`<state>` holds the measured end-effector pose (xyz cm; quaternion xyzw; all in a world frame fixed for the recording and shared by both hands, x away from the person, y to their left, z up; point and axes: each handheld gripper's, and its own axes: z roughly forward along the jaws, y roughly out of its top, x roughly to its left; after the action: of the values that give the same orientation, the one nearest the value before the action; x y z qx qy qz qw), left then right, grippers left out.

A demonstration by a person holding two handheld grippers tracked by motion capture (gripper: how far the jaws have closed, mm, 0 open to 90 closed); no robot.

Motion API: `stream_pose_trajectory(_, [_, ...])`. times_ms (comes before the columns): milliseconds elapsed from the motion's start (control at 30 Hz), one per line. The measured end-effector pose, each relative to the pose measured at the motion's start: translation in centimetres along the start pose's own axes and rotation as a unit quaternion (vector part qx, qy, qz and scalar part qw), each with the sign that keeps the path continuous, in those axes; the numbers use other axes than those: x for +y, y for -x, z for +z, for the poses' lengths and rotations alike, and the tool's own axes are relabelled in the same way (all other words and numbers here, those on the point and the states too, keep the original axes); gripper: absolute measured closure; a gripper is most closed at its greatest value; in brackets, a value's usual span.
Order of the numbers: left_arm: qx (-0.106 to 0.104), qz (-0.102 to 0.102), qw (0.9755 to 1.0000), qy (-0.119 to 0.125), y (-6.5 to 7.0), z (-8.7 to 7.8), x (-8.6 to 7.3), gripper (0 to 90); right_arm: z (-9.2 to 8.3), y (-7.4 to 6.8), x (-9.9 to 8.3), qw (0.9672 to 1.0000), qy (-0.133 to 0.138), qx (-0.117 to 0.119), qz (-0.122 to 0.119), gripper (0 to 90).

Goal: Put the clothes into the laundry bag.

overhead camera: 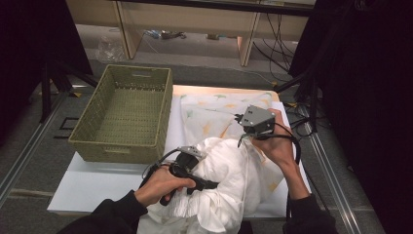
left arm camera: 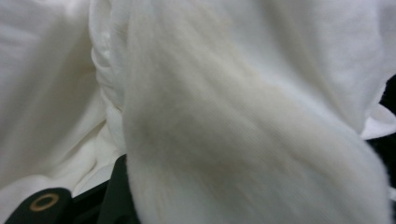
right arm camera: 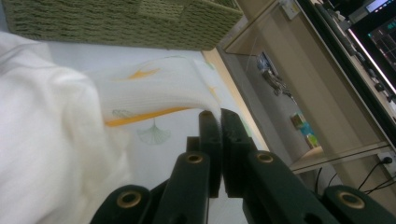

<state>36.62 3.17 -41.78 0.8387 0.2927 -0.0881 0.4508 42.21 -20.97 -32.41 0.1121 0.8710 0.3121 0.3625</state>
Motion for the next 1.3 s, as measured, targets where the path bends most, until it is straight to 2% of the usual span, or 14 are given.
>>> stream_pose_trajectory(67, [0.030, 0.002, 0.9995, 0.007, -1.2, -0.6, 0.3, 53.6, -0.1, -0.1, 0.2, 1.0000, 0.000, 0.003, 0.001, 89.8])
stream_pose_trajectory(133, [0.035, -0.021, 0.9991, 0.014, -2.5, -1.4, 0.6, 53.5, 0.0, -0.4, 0.5, 1.0000, -0.001, 0.006, -0.003, 89.8])
stream_pose_trajectory(267, [0.068, -0.004, 0.9977, 0.005, -2.8, -1.9, 1.2, 51.8, 0.4, -0.8, 1.0, 0.9997, -0.001, 0.016, -0.019, 89.8])
stream_pose_trajectory(333, [0.069, -0.004, 0.9976, -0.002, -2.4, -0.8, 1.3, 49.5, 0.4, -1.1, 1.2, 0.9999, -0.006, 0.016, 0.000, 89.8])
stream_pose_trajectory(533, [0.076, 0.004, 0.9969, -0.020, -2.2, 3.6, 2.4, 41.9, 0.7, -1.5, 1.5, 0.9995, -0.010, 0.025, -0.017, 89.8])
stream_pose_trajectory(700, [0.083, -0.032, 0.9959, -0.016, -3.4, 5.9, 3.1, 38.8, 0.5, -1.8, 1.4, 0.9991, -0.017, 0.033, -0.021, 89.8])
stream_pose_trajectory(733, [0.076, -0.030, 0.9959, -0.038, -4.1, 5.9, 3.2, 37.4, 0.5, -1.9, 1.4, 0.9990, -0.018, 0.033, -0.023, 89.8])
stream_pose_trajectory(800, [0.067, -0.052, 0.9961, -0.022, -4.7, 6.3, 3.3, 33.3, 0.4, -2.1, 1.3, 0.9990, -0.020, 0.037, -0.018, 89.8])
stream_pose_trajectory(833, [0.072, -0.074, 0.9947, -0.004, -4.4, 6.4, 3.3, 32.0, 0.4, -2.1, 1.3, 0.9990, -0.021, 0.035, -0.016, 89.8])
stream_pose_trajectory(867, [0.076, -0.071, 0.9946, 0.001, -3.8, 6.1, 3.2, 30.1, 0.5, -2.2, 1.2, 0.9988, -0.025, 0.040, -0.017, 89.8])
stream_pose_trajectory(1000, [0.098, -0.013, 0.9947, 0.028, -1.2, 3.2, 3.5, 20.4, 0.8, -2.0, 0.9, 0.9986, -0.022, 0.043, -0.024, 89.8])
stream_pose_trajectory(1033, [0.098, -0.019, 0.9943, 0.037, -1.0, 2.4, 3.6, 19.2, 0.8, -2.0, 0.8, 0.9986, -0.022, 0.042, -0.023, 89.8])
stream_pose_trajectory(1133, [0.093, -0.020, 0.9944, 0.046, -1.1, 0.4, 3.7, 19.2, 0.5, -2.0, 0.8, 0.9989, -0.026, 0.039, -0.009, 89.8])
stream_pose_trajectory(1300, [0.133, -0.002, 0.9899, 0.048, -2.0, -0.8, 3.1, 16.3, 0.4, -2.1, 1.0, 0.9988, -0.027, 0.041, -0.007, 89.7])
